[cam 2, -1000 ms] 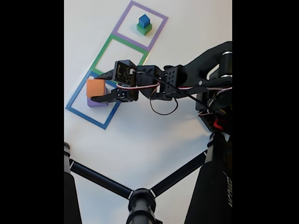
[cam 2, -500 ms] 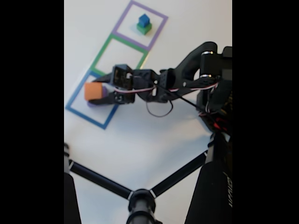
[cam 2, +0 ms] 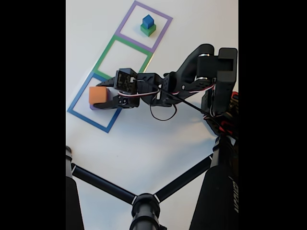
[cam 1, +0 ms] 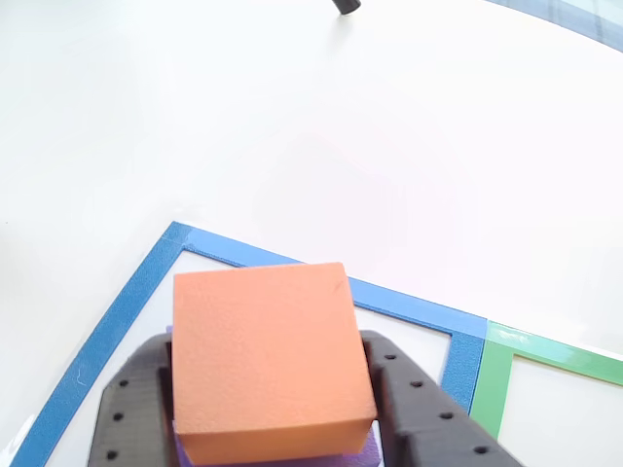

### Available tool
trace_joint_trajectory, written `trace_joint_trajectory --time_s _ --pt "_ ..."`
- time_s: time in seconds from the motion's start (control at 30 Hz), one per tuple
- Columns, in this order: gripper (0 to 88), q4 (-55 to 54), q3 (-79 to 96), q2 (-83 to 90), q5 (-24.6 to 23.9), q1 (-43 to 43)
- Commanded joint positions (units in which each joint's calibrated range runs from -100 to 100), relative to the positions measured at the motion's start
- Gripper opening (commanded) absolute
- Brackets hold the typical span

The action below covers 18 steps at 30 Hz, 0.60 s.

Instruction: Tower of hanoi

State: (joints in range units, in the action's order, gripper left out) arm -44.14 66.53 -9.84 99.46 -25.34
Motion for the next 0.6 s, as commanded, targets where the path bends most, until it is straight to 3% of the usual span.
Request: trace_joint_trajectory --time_s 0.0,0.57 --pt "9.5 -2.4 -1.9 -0.2 0.5 -0.3" --pt "15.2 -3.2 -4.4 -3.9 0.5 -0.3"
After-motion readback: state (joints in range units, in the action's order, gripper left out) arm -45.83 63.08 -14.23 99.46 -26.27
